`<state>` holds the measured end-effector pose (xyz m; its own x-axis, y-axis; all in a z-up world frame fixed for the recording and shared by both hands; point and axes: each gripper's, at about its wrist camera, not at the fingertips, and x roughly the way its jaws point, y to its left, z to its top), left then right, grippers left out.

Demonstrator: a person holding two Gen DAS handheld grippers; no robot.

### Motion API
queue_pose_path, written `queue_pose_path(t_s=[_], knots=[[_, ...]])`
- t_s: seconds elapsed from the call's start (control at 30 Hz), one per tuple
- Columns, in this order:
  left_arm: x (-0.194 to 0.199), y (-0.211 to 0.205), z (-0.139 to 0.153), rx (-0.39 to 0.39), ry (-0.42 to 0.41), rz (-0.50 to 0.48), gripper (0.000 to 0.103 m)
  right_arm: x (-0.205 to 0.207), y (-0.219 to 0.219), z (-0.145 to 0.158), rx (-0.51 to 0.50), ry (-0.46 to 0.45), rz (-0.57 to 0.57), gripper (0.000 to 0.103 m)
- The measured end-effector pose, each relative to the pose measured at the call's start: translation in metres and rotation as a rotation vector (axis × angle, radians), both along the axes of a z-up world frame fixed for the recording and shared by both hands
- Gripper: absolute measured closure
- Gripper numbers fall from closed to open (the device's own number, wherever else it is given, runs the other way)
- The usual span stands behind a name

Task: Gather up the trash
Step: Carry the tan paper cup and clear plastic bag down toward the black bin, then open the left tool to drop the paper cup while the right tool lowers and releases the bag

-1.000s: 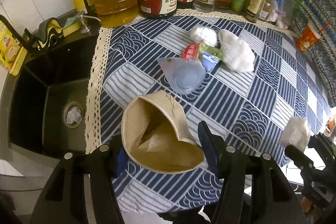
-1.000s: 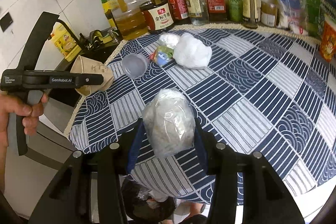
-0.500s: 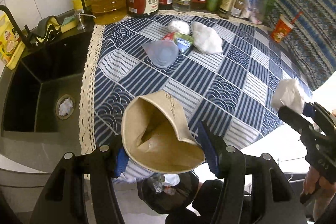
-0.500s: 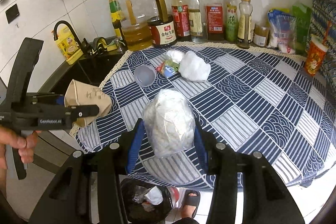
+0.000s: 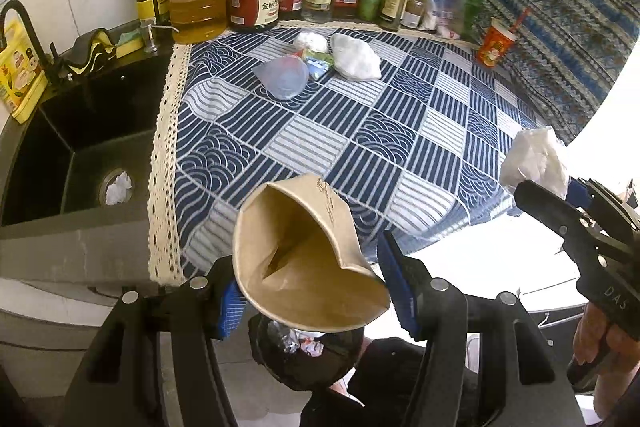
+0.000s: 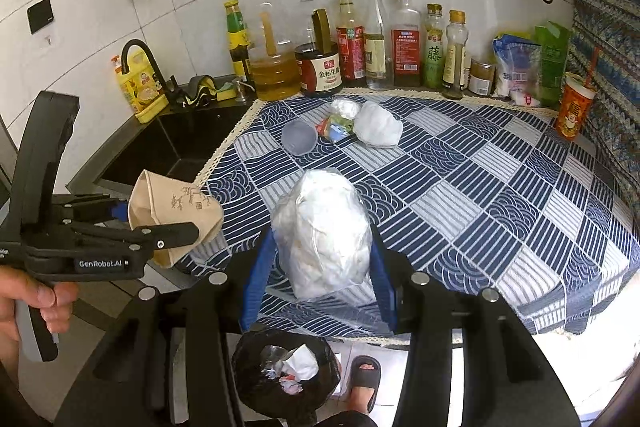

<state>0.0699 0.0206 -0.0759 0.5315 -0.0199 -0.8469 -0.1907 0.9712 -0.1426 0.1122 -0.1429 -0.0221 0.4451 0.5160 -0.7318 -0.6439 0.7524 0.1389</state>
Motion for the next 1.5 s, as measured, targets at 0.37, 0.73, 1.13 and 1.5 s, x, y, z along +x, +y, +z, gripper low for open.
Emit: queue_pose_path(t_s=[0.37,0.73,1.13,1.5], knots=[[-0.048,-0.014,-0.003,-0.001,-0.004,-0.017,0.052,-0.049,0.001,-0.002,-0.003,0.006,0.019,0.057],[-0.069,-0.005,-0.053,-0.104,0.057,0.035,0.069,-0.063,0.001,-0.031,-0.033,0.077,0.038,0.057],[-0.073,0.01,-0.079,-0.137,0.13,0.092,0.069,-0.062,0.011,-0.069,-0.054,0.2,0.087,0.057],[-0.082,0.02,-0.106,-0.157,0.202,0.134,0.069,-0.067,0.023,-0.125,-0.102,0.34,0.115,0.057]])
